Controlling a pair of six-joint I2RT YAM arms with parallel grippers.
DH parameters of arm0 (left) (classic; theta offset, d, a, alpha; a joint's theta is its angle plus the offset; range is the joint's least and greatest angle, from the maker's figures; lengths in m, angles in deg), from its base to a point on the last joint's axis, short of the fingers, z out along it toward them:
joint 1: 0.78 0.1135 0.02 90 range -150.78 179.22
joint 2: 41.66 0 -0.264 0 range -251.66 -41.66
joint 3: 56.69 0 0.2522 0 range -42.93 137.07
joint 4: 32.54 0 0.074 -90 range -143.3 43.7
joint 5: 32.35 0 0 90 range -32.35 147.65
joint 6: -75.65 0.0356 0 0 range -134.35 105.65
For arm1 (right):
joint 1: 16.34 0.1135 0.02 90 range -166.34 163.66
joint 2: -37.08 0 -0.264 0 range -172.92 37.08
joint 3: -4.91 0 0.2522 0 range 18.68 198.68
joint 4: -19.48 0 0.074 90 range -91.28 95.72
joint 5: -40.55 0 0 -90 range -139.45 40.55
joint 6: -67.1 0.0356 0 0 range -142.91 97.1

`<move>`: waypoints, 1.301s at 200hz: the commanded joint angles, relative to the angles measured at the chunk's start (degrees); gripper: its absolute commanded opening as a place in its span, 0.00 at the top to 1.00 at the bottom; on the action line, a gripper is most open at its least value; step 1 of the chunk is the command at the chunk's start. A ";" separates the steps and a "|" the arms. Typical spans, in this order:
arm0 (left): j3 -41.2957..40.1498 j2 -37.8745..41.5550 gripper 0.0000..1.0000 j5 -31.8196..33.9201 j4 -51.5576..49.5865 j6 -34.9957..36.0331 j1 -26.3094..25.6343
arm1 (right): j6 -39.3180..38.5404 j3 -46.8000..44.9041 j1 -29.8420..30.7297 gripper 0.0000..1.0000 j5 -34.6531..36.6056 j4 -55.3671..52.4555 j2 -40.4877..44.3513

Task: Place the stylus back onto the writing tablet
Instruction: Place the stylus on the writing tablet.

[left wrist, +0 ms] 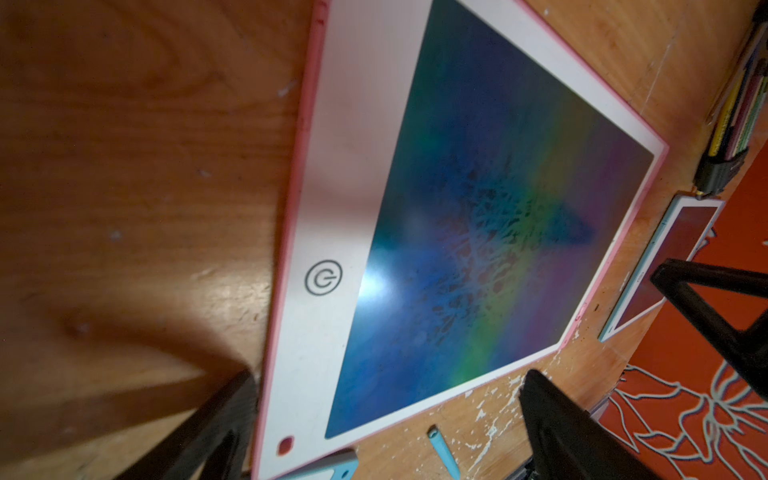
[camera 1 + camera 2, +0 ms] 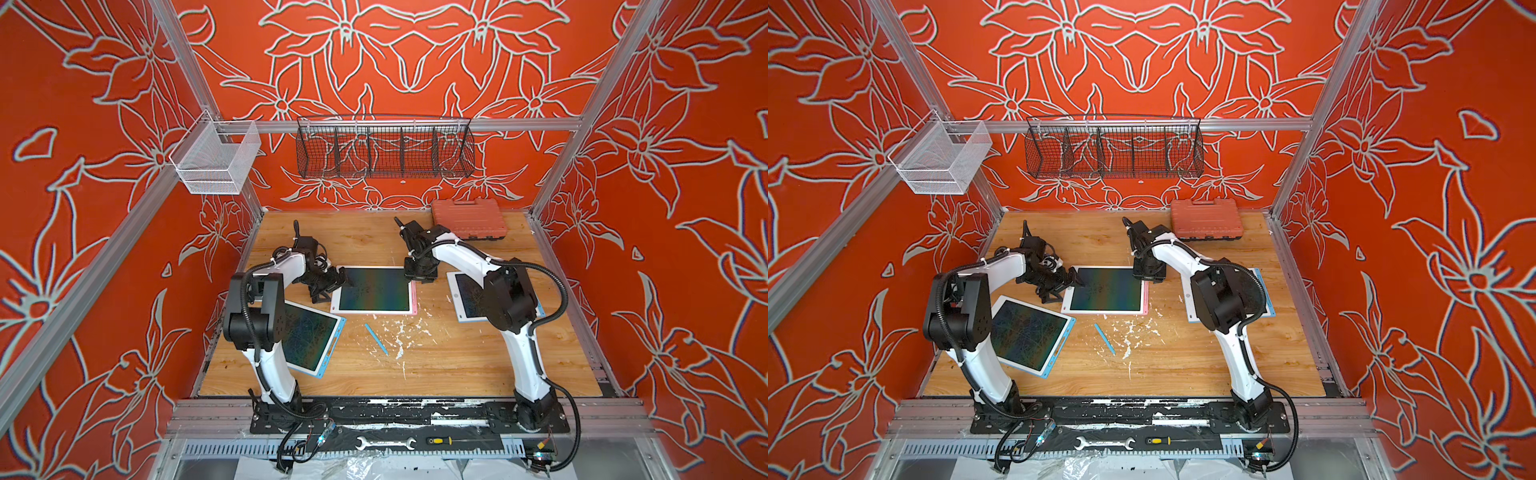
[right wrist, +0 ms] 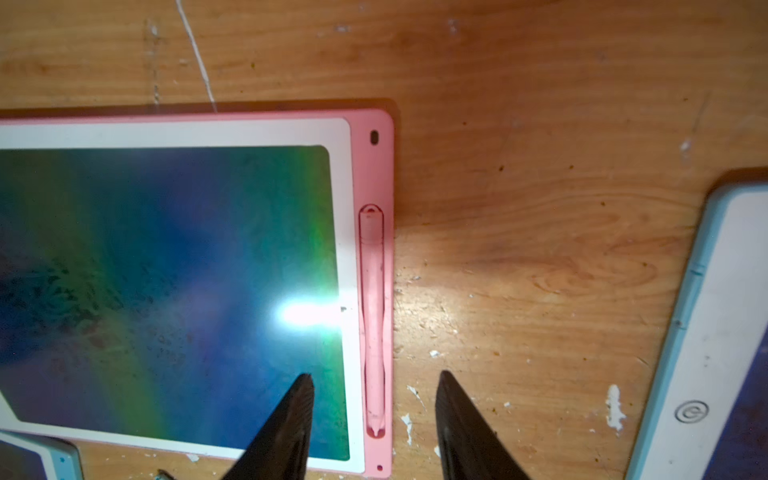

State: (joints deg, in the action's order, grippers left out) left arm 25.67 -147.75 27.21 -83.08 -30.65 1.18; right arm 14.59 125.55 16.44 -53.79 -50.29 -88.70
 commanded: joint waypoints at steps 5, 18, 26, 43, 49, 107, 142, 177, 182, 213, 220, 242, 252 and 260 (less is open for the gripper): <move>-0.18 1.94 0.03 1.92 -1.00 0.97 0.06 | 1.91 -3.50 -0.38 0.43 -0.84 0.81 3.45; 0.21 1.97 0.03 2.44 -1.10 0.83 0.08 | 2.30 -5.06 -0.79 0.42 -1.57 1.83 4.25; 0.39 1.79 0.03 2.52 -1.02 0.60 0.04 | 2.76 -6.19 -1.08 0.42 -2.09 2.55 4.70; 0.50 1.59 0.03 2.39 -0.53 -0.02 0.03 | 3.39 -8.16 -2.04 0.41 -3.91 4.32 5.12; 0.40 1.50 0.03 2.27 -0.25 -0.17 0.06 | 3.59 -8.78 -2.44 0.41 -4.49 4.83 5.15; 1.92 0.01 0.03 2.46 -0.23 -1.86 -0.63 | 2.94 -11.57 -5.42 0.40 -8.23 7.64 4.32; 4.00 -1.34 0.03 3.43 -1.13 -3.26 -2.36 | 1.69 -10.24 -6.14 0.40 -11.37 8.91 2.03; 6.16 -0.18 0.03 8.90 -3.05 -4.26 -4.18 | 0.14 -8.52 -6.14 0.40 -13.20 8.73 0.07; 6.43 0.19 0.03 10.09 -3.36 -4.29 -4.40 | -0.02 -8.44 -6.14 0.40 -13.55 8.72 -0.21; 7.75 3.57 0.03 14.16 -5.04 -5.28 -4.63 | 0.10 -8.41 -6.08 0.40 -15.21 9.32 -1.61; 7.94 4.25 0.03 14.42 -5.22 -5.33 -4.63 | 0.25 -8.43 -5.97 0.40 -15.88 9.59 -1.90; 8.61 5.62 0.03 13.97 -6.09 -4.98 -4.81 | 0.38 -7.96 -5.47 0.40 -16.76 9.99 -2.81; 8.69 6.03 0.03 13.44 -6.46 -4.83 -4.94 | 0.64 -7.84 -5.22 0.40 -17.33 10.28 -3.22; 8.45 6.43 0.03 12.97 -6.42 -4.81 -4.94 | 0.75 -7.64 -5.04 0.40 -17.74 10.43 -3.48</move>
State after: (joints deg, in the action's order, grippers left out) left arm 33.40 -143.77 39.84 -87.16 -35.24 -3.41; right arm 14.98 117.26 10.38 -69.55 -40.17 -88.96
